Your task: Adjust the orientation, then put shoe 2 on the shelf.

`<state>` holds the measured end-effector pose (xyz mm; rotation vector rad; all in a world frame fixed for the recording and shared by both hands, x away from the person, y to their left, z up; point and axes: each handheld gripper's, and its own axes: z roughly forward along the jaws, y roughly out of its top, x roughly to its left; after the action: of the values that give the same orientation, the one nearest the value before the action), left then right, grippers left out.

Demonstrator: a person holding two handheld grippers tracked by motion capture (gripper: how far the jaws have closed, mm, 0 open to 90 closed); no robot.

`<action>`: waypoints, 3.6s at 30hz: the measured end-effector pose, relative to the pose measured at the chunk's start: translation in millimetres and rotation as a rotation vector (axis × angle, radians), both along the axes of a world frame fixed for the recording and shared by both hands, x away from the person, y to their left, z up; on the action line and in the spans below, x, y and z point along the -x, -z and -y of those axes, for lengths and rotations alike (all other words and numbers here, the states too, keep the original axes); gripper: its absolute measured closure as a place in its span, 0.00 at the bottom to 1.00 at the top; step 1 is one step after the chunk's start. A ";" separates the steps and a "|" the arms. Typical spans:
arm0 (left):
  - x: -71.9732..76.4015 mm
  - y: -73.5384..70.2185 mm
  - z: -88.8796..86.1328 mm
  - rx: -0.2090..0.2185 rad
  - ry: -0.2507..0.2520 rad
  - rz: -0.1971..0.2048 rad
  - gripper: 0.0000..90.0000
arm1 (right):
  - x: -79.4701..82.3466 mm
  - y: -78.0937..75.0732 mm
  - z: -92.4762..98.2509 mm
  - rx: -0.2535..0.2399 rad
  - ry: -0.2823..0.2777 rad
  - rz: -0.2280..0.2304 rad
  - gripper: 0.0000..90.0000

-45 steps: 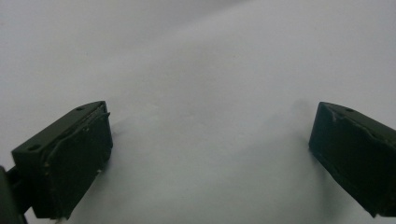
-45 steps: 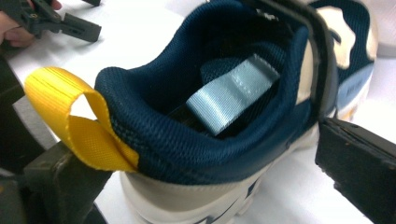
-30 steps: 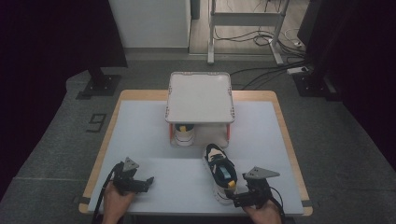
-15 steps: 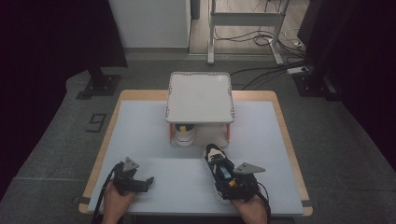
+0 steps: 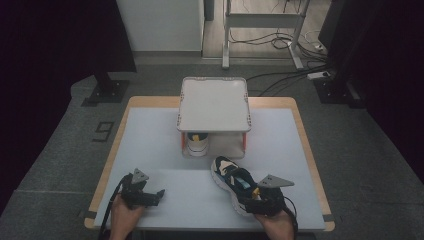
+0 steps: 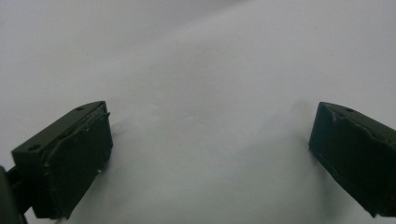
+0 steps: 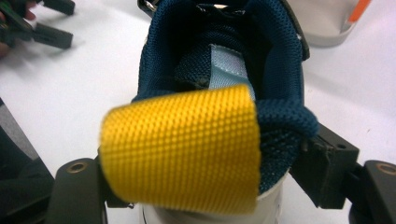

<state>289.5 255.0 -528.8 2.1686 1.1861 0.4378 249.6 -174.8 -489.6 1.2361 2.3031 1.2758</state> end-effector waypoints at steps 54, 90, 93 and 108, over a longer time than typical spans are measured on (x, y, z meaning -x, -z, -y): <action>0.1 0.0 0.0 -0.001 0.001 0.000 0.00 | -139.1 5.7 -58.2 0.076 0.307 0.104 0.22; 0.1 0.0 0.0 0.000 0.000 0.000 0.00 | -129.6 0.3 -46.4 0.011 0.003 0.050 0.74; 0.1 0.0 0.0 0.000 0.000 0.000 0.00 | -134.2 1.8 -50.0 0.018 0.015 0.059 0.74; 0.1 0.0 0.0 0.000 0.000 0.000 0.00 | -145.6 7.5 -50.7 0.013 0.067 0.079 0.72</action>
<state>289.4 255.0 -528.9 2.1690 1.1854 0.4382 395.2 -124.1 -497.1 1.2259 2.1930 1.2612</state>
